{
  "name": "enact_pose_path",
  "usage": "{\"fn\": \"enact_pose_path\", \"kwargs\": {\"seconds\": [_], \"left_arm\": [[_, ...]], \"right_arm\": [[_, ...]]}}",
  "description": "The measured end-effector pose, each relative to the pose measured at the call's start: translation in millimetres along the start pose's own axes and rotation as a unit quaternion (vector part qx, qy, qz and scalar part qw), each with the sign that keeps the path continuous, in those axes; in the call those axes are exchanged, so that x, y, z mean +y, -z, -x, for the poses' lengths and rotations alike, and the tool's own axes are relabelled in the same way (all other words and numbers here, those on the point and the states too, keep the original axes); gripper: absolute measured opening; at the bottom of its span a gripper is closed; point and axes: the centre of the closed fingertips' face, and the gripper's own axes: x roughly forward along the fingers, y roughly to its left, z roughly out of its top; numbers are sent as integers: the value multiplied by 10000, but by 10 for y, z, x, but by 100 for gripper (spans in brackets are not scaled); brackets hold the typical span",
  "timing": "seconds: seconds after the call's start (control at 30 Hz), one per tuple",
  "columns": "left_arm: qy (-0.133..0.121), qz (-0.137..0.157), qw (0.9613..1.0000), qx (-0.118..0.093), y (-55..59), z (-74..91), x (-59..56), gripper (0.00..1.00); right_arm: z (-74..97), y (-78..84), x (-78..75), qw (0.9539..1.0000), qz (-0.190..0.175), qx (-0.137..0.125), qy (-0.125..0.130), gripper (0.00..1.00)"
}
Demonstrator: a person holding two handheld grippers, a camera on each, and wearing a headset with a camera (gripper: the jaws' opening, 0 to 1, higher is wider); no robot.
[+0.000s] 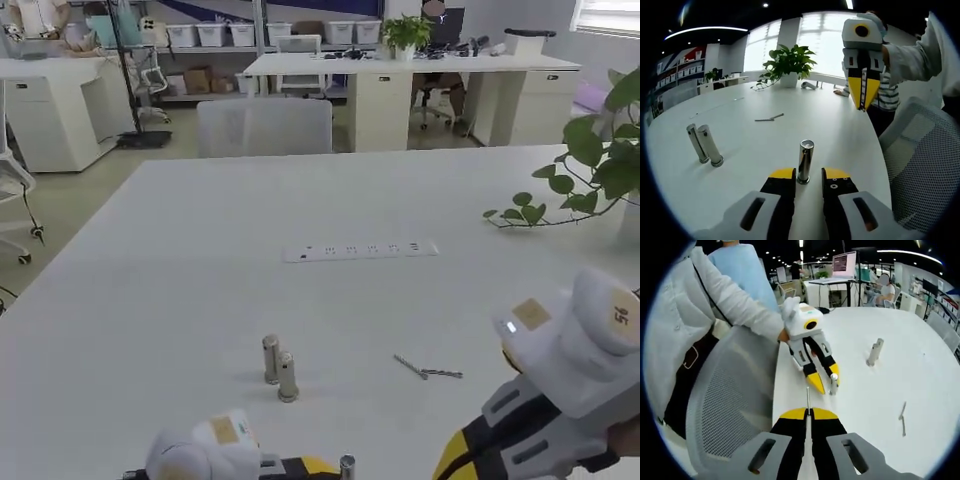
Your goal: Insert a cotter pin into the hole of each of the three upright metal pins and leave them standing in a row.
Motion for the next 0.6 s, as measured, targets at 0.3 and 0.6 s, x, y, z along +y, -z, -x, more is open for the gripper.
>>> {"fn": "enact_pose_path", "kwargs": {"seconds": [0.3,0.6], "left_arm": [[-267,90,9996,-46,9,-58,61,8],[-115,-130,9998,-67,11,-35,74,7]], "right_arm": [[11,10,-14,10000,-27,-24,38,4],[15,41,-44,9999,-67,36,83,4]]}}
